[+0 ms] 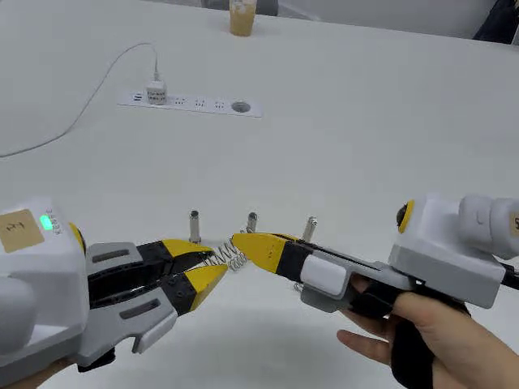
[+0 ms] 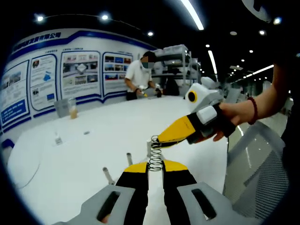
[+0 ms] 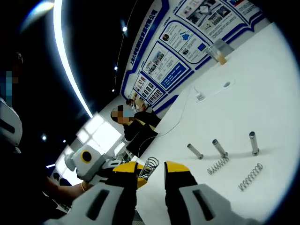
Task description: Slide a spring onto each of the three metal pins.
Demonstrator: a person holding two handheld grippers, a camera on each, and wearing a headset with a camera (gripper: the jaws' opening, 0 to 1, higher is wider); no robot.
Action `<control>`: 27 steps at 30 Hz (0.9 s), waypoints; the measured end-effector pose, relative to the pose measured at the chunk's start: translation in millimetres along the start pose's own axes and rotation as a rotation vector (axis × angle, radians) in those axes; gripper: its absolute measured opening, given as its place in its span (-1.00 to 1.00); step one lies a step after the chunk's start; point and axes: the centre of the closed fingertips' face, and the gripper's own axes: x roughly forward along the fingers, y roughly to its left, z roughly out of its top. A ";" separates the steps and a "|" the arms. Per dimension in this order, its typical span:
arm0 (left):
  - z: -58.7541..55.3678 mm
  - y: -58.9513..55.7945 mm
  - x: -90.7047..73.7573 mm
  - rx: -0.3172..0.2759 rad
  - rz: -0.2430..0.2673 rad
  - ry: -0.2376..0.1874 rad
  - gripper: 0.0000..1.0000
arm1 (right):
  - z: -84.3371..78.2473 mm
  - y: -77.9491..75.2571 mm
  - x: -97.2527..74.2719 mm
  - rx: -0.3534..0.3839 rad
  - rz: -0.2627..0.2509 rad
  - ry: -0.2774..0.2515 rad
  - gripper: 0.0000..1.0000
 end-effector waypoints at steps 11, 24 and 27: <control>5.4 -1.8 -1.0 0.021 -0.003 -0.011 -0.80 | 6.3 6.9 2.2 0.031 0.041 -0.020 -0.74; 3.1 2.9 -0.7 0.010 0.009 0.016 -0.77 | 8.4 16.4 7.1 -0.051 0.061 -0.008 -0.78; 0.5 4.8 -0.8 0.017 0.018 0.031 -0.76 | 7.3 16.8 9.1 -0.095 0.053 0.002 -0.78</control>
